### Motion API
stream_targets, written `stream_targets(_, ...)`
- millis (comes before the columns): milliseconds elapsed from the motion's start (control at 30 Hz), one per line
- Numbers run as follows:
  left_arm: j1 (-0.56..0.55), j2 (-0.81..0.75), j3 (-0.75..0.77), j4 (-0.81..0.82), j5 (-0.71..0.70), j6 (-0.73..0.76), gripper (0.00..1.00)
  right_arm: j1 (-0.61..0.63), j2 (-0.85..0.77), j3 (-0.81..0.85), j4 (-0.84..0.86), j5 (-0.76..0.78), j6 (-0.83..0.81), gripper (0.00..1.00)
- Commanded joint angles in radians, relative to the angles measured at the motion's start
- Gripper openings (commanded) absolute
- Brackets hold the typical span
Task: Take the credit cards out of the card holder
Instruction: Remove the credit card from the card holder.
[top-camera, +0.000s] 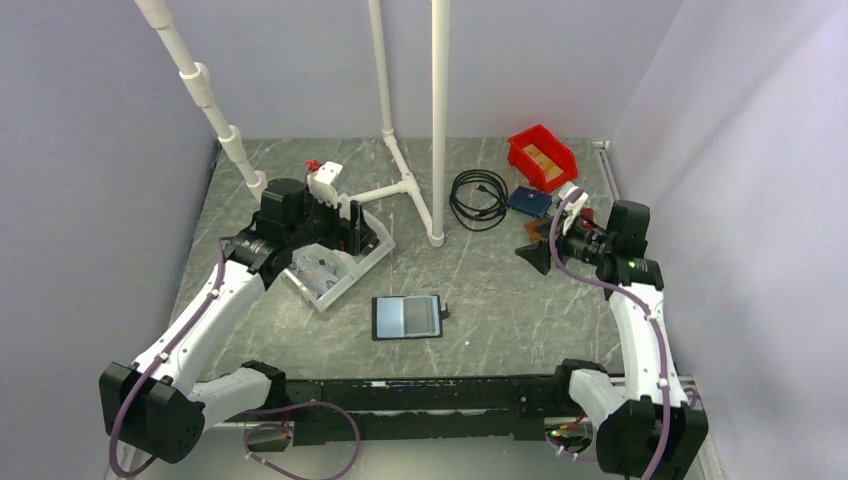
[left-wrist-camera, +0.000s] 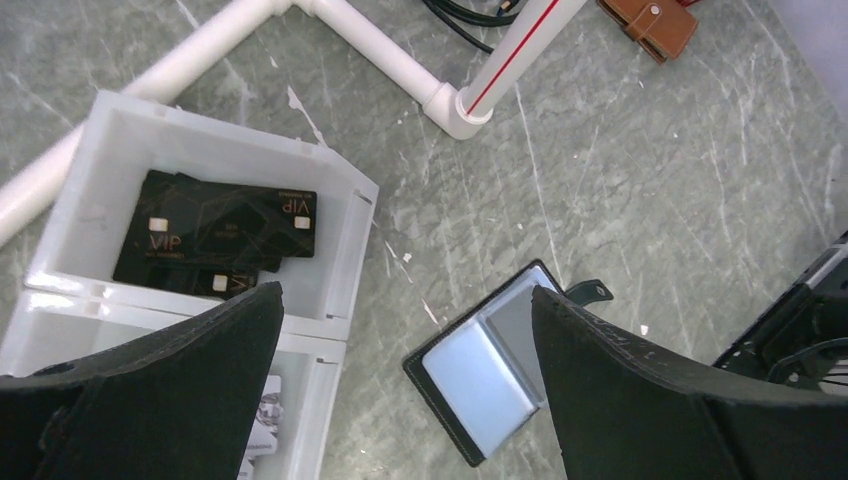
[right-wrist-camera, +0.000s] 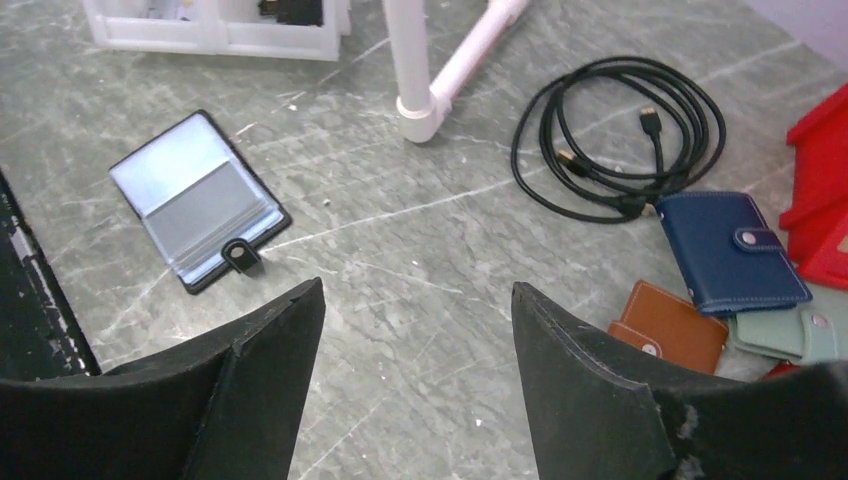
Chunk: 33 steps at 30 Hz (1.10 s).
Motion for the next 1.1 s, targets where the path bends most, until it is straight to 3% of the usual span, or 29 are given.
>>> stream_targets(0,0.006,-0.027,-0.013,-0.021,0.021,-0.099,0.99,-0.004,-0.055,-0.04,0.093,-0.126,-0.009,0.72)
stream_targets(300,0.006,-0.09,-0.132,0.041,0.087,-0.392,0.99,-0.004,0.089,0.074,-0.123,-0.188,-0.073,0.76)
stream_targets(633,0.006,-0.178,-0.307,0.214,0.193,-0.657,0.99,-0.002,0.072,0.074,-0.113,-0.148,-0.042,0.89)
stream_targets(900,-0.002,-0.209,-0.418,0.342,0.305,-0.735,0.99,-0.002,0.076,0.069,-0.111,-0.143,-0.04,0.9)
stream_targets(1067,-0.073,-0.242,-0.403,0.264,0.235,-0.688,1.0,-0.002,0.078,0.07,-0.114,-0.149,-0.044,0.91)
